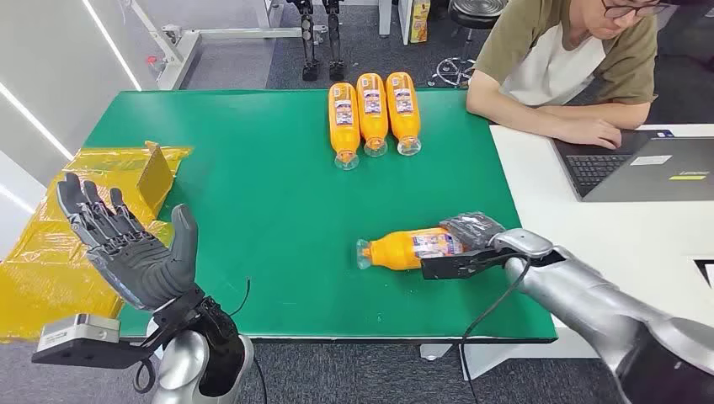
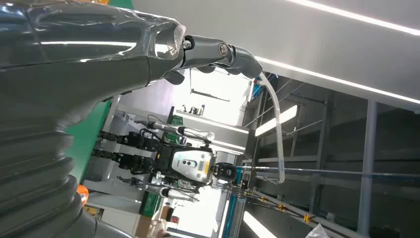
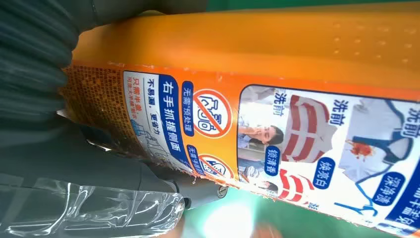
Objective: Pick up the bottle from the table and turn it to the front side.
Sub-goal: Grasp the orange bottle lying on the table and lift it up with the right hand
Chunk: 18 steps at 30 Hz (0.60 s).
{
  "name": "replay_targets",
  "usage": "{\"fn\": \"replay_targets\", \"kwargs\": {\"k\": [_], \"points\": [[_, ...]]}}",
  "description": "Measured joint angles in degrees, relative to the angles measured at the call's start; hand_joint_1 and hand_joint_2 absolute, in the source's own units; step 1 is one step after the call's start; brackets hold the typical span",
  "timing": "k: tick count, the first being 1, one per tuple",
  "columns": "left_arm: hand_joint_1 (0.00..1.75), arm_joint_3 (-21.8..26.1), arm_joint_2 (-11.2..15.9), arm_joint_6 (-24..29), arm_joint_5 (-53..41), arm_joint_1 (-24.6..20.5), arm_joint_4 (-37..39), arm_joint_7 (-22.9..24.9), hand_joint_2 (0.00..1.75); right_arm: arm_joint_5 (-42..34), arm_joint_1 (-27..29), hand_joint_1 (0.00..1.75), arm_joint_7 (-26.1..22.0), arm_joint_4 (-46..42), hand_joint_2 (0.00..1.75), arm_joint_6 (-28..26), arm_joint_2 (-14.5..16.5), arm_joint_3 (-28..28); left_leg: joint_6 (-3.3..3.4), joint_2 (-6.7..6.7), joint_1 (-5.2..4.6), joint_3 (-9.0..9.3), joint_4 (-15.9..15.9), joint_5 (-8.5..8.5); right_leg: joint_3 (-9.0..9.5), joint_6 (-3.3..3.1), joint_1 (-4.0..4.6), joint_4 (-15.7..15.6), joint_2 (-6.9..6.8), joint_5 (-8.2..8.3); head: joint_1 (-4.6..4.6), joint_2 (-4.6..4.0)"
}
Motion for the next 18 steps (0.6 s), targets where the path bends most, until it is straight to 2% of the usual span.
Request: {"fn": "replay_targets", "kwargs": {"k": [2,4,7,9,14,18], "points": [[0.00,0.01,-0.01,0.01,-0.25,0.01,0.00,0.00,1.75,-0.83,1.22,1.75,-0.57,0.27,1.75,-2.93,1.28,-1.58,-0.01,-0.03,0.01,-0.01,-0.01,0.01,0.00,0.00,0.00,0.01,-0.02,0.00,0.02,0.00],[0.00,0.08,-0.12,0.02,-1.75,0.08,0.00,0.00,1.75,-2.64,3.76,1.75,-2.26,0.57,1.75,-9.46,4.03,-5.05,-0.05,-0.09,0.02,-0.03,-0.02,0.04,-0.01,-0.02,0.02,0.04,-0.07,-0.01,0.03,0.00],[0.00,0.58,-0.55,0.06,-6.29,0.27,0.00,0.00,1.75,-5.92,7.83,1.75,-6.12,-0.48,1.75,-19.14,8.10,-12.09,-0.08,-0.14,0.03,-0.04,-0.06,0.06,-0.03,-0.07,0.05,0.07,-0.12,-0.06,0.02,-0.01],[0.00,0.97,-0.69,0.08,-8.14,0.34,0.00,0.00,1.75,-7.81,10.37,1.75,-8.41,-2.24,1.75,-23.44,10.34,-17.23,-0.08,-0.17,0.02,-0.04,-0.07,0.06,-0.05,-0.12,0.05,0.06,-0.14,-0.11,0.01,-0.01],[0.00,0.57,-0.62,-0.70,-3.12,0.27,0.14,0.00,1.75,-9.89,18.49,1.75,-16.14,-10.65,1.75,-30.25,14.18,-29.51,-0.09,-0.37,0.02,-0.14,-0.08,0.00,-0.06,-0.11,0.03,0.04,-0.30,-0.20,0.03,0.00],[0.00,-0.70,-0.50,-2.85,1.11,0.02,0.19,0.00,1.75,-9.05,24.61,1.75,-19.40,-17.81,1.75,-31.88,17.22,-36.46,-0.07,-0.32,0.00,-0.16,-0.08,-0.05,-0.10,-0.11,0.01,0.01,-0.26,-0.20,0.03,-0.01]]}}
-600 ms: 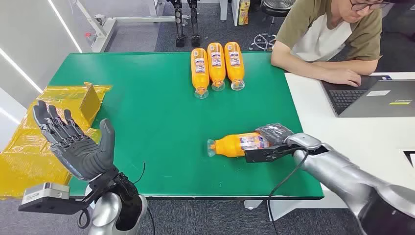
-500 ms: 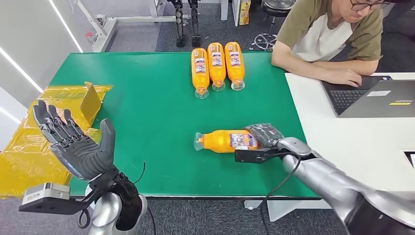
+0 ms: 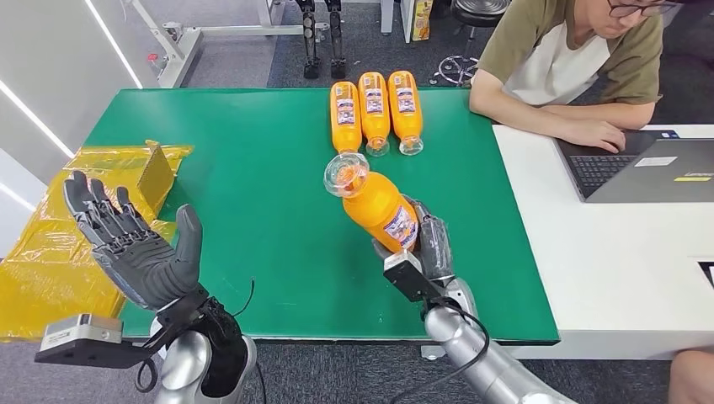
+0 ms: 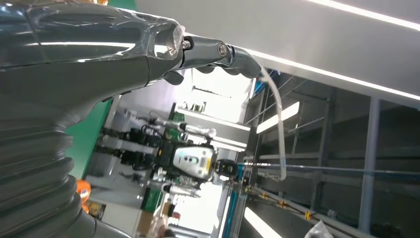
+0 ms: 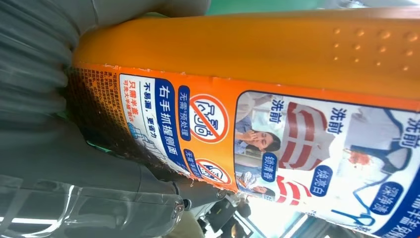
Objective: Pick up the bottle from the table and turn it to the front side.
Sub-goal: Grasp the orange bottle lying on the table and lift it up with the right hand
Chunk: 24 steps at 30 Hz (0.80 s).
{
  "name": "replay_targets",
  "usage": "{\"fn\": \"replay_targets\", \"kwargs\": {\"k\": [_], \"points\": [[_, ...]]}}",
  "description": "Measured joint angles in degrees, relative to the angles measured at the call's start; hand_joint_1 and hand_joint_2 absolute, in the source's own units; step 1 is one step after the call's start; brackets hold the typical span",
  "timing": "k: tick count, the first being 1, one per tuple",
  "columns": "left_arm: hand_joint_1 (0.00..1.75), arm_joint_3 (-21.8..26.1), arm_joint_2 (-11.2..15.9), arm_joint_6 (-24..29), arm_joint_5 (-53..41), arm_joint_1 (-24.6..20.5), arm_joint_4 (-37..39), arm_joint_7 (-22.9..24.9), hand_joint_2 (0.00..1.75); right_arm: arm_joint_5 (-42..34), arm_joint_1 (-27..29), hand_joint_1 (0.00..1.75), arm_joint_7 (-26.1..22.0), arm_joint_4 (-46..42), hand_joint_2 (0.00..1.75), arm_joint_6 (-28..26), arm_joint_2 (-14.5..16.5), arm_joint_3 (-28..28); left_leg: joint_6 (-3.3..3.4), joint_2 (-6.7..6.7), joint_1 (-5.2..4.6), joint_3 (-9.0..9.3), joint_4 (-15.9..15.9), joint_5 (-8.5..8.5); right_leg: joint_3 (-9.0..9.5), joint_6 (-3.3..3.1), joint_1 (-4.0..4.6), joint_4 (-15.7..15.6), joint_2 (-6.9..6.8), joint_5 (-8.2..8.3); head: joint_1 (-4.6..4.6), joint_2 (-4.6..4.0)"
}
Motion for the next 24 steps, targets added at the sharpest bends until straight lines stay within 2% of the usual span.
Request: {"fn": "replay_targets", "kwargs": {"k": [3,6,8,11,16,24], "points": [[0.00,-0.34,-0.05,-5.41,2.02,-0.15,0.78,0.00,1.75,2.83,2.97,1.75,0.42,-4.25,1.75,0.12,2.10,-2.82,0.00,-0.01,0.00,0.00,0.00,0.00,-0.02,0.00,0.00,-0.01,-0.01,-0.01,-0.01,0.01],[0.00,-0.75,-0.14,-15.35,2.95,-0.57,3.52,0.01,1.75,5.58,4.71,1.75,1.52,-7.45,1.75,1.44,3.85,-4.48,-0.01,0.06,0.00,0.00,0.00,0.00,-0.04,0.00,0.00,-0.01,0.03,-0.02,-0.01,0.00],[0.00,-1.39,-0.21,-20.69,1.63,-1.09,6.26,0.14,1.75,6.94,5.34,1.75,2.29,-8.87,1.75,2.66,4.71,-4.96,-0.01,0.10,0.00,0.01,0.00,0.00,-0.05,0.00,0.00,-0.01,0.06,-0.01,0.00,0.00],[0.00,-2.58,-0.39,-25.98,-2.04,-1.94,10.62,0.67,1.75,8.87,6.15,1.75,3.31,-10.31,1.75,4.56,5.71,-5.12,-0.01,0.13,-0.01,0.01,0.00,0.00,-0.06,0.00,0.00,0.00,0.08,-0.01,0.00,0.01],[0.00,-3.55,-0.63,-31.12,-4.86,-2.75,15.32,0.45,1.75,12.01,7.22,1.75,4.43,-10.93,1.75,7.83,6.73,-4.84,-0.02,0.15,-0.01,0.01,0.00,-0.01,-0.07,-0.01,0.00,0.00,0.10,-0.01,-0.01,0.01],[0.00,-3.58,-0.73,-35.33,-5.75,-2.93,17.07,0.17,1.75,16.88,7.69,1.75,8.31,-10.70,1.75,13.64,7.06,-3.18,-0.06,0.17,0.00,0.00,0.00,-0.04,-0.10,-0.02,0.00,0.00,0.13,-0.02,-0.01,0.01]]}}
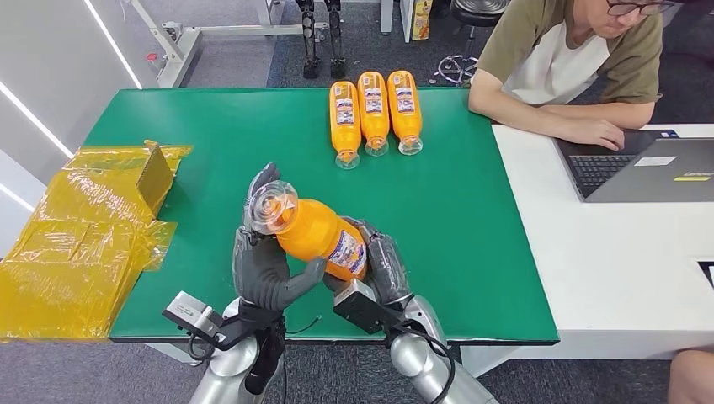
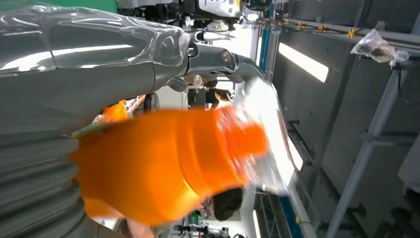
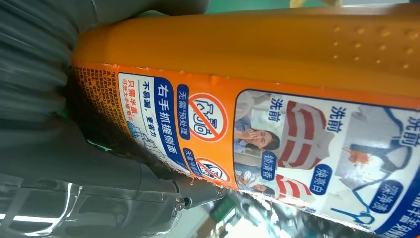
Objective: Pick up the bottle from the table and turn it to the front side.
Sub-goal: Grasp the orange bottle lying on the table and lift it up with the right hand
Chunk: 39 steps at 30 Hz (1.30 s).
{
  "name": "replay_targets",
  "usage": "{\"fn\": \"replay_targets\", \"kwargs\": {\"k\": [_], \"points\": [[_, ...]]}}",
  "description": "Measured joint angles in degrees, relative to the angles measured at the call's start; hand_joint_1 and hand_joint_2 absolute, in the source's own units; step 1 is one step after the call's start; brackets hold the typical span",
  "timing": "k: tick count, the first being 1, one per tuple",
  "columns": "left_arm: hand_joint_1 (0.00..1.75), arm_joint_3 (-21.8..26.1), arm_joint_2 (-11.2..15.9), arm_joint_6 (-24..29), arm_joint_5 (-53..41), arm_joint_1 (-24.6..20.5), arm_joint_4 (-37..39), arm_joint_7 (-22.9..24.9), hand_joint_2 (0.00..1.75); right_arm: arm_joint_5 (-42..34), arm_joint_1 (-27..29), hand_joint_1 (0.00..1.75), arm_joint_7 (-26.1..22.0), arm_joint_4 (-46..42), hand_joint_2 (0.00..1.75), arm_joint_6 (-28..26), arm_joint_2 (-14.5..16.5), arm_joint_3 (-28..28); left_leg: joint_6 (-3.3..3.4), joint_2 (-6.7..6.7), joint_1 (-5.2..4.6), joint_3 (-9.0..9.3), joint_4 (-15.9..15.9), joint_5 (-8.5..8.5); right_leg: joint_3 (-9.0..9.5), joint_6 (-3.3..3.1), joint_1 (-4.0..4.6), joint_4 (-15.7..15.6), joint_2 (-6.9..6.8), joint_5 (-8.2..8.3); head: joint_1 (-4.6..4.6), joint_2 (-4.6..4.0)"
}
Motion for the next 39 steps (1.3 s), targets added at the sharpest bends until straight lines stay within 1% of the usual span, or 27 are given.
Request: {"fn": "replay_targets", "kwargs": {"k": [4,7,15,16,17,19,20,21,29,39], "points": [[0.00,0.05,-0.05,-0.41,-0.14,-0.06,0.67,0.00,1.75,1.78,0.12,1.75,1.99,1.48,1.75,3.45,0.00,0.84,0.00,0.00,0.00,-0.01,0.00,0.00,0.00,0.00,0.00,0.00,0.00,0.00,0.00,0.00],[0.00,0.24,-0.08,-0.53,0.08,-0.10,1.40,0.00,1.75,2.40,-0.57,1.75,2.28,3.61,1.75,5.16,0.03,1.37,0.00,0.02,0.00,-0.01,0.00,0.00,0.00,0.00,0.00,0.00,0.01,0.00,0.00,0.00],[0.00,0.85,-0.14,-0.63,1.10,-0.19,3.14,0.00,1.75,4.23,-2.36,1.75,2.74,7.57,1.75,7.56,0.17,1.92,0.00,0.05,0.00,0.00,0.01,0.00,-0.02,0.00,0.00,0.00,0.03,0.01,0.00,-0.01],[0.07,0.87,-0.15,-0.65,1.11,-0.22,3.33,0.00,1.75,4.43,-2.49,1.75,2.78,7.87,1.75,7.68,0.18,1.93,0.00,0.05,0.00,0.00,0.01,0.00,-0.03,0.00,0.00,0.00,0.03,0.01,-0.01,-0.01],[0.46,0.89,-0.16,-0.66,1.07,-0.25,3.54,0.00,1.75,4.60,-2.57,1.75,2.74,8.13,1.75,7.74,0.19,1.94,0.00,0.05,0.00,-0.01,0.01,0.00,-0.03,0.00,0.00,0.00,0.03,0.01,-0.01,-0.01],[1.34,0.90,-0.16,-0.71,0.73,-0.34,4.02,-0.01,1.75,4.83,-2.65,1.75,2.63,8.54,1.75,7.77,0.20,1.95,0.00,0.05,0.00,-0.01,0.01,0.00,-0.04,0.00,0.00,0.00,0.03,0.01,-0.02,0.00],[1.70,0.90,-0.17,-0.72,0.45,-0.39,4.28,-0.01,1.75,4.93,-2.67,1.75,2.57,8.70,1.75,7.77,0.21,1.95,0.00,0.05,0.00,-0.01,0.01,0.00,-0.04,0.00,0.00,0.00,0.03,0.01,-0.01,0.00],[1.75,0.90,-0.17,-0.73,0.12,-0.44,4.50,-0.02,1.75,5.06,-2.68,1.75,2.50,8.84,1.75,7.77,0.22,1.94,0.00,0.06,0.00,-0.01,0.01,0.00,-0.04,0.00,0.00,0.00,0.03,0.01,-0.01,0.00],[1.75,0.90,-0.38,-0.77,-1.84,-1.33,6.15,-0.10,1.75,6.02,-2.68,1.75,0.81,9.36,1.75,6.92,0.40,1.29,0.00,0.07,0.00,-0.01,0.01,0.00,-0.04,0.00,0.00,0.00,0.04,0.01,0.00,0.00],[1.75,0.88,-0.86,-1.37,-4.25,-2.80,7.45,-0.17,1.75,4.88,-0.35,1.75,-3.74,7.51,1.75,-0.65,0.50,-0.51,0.00,0.06,0.00,-0.01,0.01,0.00,-0.04,0.00,0.00,0.01,0.04,0.01,-0.01,0.00]]}}
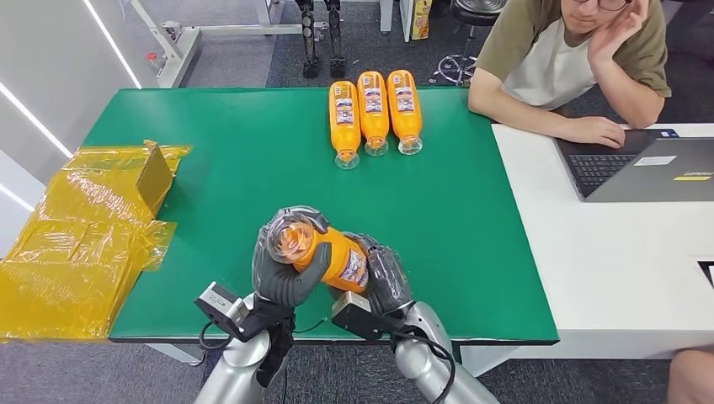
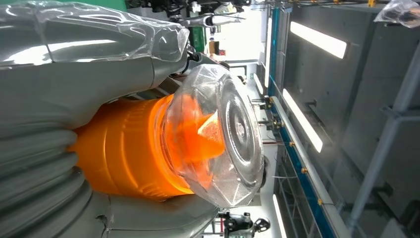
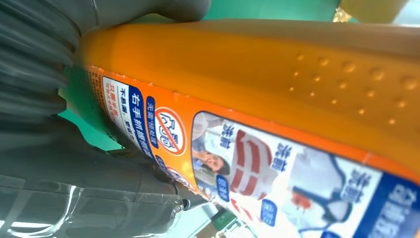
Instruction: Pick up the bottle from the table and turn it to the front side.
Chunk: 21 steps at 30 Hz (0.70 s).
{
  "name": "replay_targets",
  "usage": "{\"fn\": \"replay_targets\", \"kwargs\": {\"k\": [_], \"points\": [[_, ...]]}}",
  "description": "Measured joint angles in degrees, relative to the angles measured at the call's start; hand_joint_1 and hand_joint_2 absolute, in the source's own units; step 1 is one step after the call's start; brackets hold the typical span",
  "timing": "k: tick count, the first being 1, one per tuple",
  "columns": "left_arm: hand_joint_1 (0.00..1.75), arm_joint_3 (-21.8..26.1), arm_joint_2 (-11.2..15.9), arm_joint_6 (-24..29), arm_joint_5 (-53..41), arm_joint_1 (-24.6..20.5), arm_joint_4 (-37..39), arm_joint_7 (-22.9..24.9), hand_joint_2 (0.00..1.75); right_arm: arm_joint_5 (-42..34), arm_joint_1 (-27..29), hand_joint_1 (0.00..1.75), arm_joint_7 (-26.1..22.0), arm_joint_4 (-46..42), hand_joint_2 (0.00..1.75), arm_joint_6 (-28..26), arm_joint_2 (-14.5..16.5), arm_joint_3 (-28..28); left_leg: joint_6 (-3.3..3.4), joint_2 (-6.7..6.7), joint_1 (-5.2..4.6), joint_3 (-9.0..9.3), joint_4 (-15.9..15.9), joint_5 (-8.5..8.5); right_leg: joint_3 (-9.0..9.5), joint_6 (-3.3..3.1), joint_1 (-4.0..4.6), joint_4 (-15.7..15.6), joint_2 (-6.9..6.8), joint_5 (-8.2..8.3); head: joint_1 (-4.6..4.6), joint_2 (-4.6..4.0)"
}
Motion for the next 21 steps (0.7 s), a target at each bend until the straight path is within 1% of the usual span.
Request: {"fn": "replay_targets", "kwargs": {"k": [1,2,5,6,11,14,16,21], "points": [[1.75,-0.01,-0.02,-0.06,-0.09,-0.08,0.01,0.00,1.75,-0.15,0.20,1.74,-0.15,-0.29,1.75,-0.32,0.01,-0.14,0.00,0.00,0.00,0.00,0.00,0.00,0.00,0.00,0.00,0.00,0.00,0.00,0.01,0.00],[1.75,-0.01,-0.04,-0.11,-0.16,-0.17,0.01,0.00,1.75,-0.23,0.36,1.60,-0.25,-0.58,1.75,-0.59,0.01,-0.26,0.00,0.00,0.00,0.00,0.00,0.00,0.00,0.00,0.00,0.00,0.00,0.00,0.01,0.00],[1.75,-0.01,-0.13,-0.33,-0.50,-0.48,0.05,0.08,1.75,-0.34,0.64,0.31,-0.44,-1.38,1.75,-1.43,0.09,-0.55,0.00,0.00,0.00,0.00,0.00,0.00,0.00,0.00,0.00,0.01,0.00,0.00,0.00,0.00],[1.75,-0.01,-0.15,-0.35,-0.63,-0.60,0.09,0.13,1.75,-0.40,0.63,0.01,-0.56,-1.60,1.75,-1.57,0.19,-0.59,0.00,0.00,0.00,0.00,0.00,0.00,0.00,0.00,0.00,0.02,0.00,0.00,0.01,0.00],[1.75,0.22,-0.23,1.80,-0.66,-0.78,0.53,1.26,1.75,-2.17,-0.44,0.00,-2.08,-2.48,1.75,-2.01,2.42,-0.58,-0.02,0.10,0.01,0.02,0.00,0.01,-0.03,-0.06,0.01,0.04,0.11,0.04,-0.01,0.00],[1.75,0.80,-0.26,4.63,-0.40,-0.68,0.56,1.87,1.75,-3.69,-0.96,0.00,-3.11,-2.49,1.75,-2.67,3.41,-0.56,-0.03,0.08,0.02,0.01,-0.02,0.02,-0.03,-0.06,0.01,0.05,0.10,0.04,0.00,0.00],[1.75,1.58,-0.25,8.58,-0.96,-0.61,0.55,2.53,1.75,-5.12,-0.85,0.00,-4.13,-2.58,1.75,-3.31,3.86,-0.56,-0.04,0.11,0.02,0.01,-0.02,0.02,-0.03,-0.06,0.01,0.06,0.12,0.04,0.00,0.00],[1.75,5.54,-0.25,22.14,-4.47,-1.03,0.37,4.16,1.75,-7.87,0.93,0.00,-5.95,-4.70,1.75,-5.28,4.37,-0.47,-0.05,0.08,0.01,-0.01,-0.02,0.01,-0.04,-0.06,0.01,0.05,0.10,0.03,-0.01,0.00]]}}
